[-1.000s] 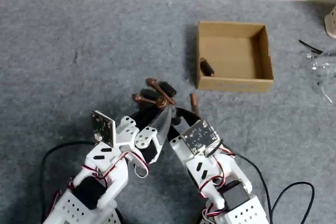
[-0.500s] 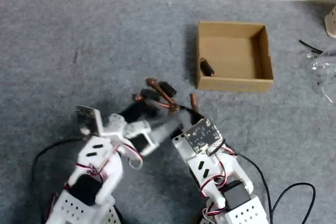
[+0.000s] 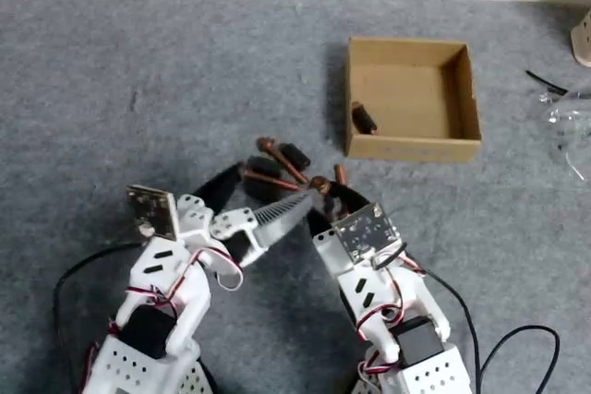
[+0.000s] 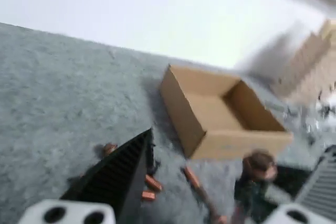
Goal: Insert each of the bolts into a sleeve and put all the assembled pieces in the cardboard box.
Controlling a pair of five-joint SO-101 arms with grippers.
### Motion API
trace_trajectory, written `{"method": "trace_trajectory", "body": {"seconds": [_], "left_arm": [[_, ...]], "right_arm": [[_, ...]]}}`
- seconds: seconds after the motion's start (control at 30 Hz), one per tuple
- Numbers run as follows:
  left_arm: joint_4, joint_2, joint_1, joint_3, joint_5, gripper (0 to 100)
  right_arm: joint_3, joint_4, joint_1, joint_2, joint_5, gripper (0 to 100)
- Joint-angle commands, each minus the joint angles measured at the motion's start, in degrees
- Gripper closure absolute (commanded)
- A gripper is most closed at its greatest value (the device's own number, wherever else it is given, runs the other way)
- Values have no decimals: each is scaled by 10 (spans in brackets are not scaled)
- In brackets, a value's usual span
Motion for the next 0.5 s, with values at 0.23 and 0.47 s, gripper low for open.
{"method": "trace_trajectory", "body": {"seconds": [0.23,0.47], "left_arm": [[27,-7,-32,12,-124,1000],[30,-6,-31,12,-131,994]], "right_arm": [[67,-35,43,-7,0,994],[67,4,41,-7,0,994]]}}
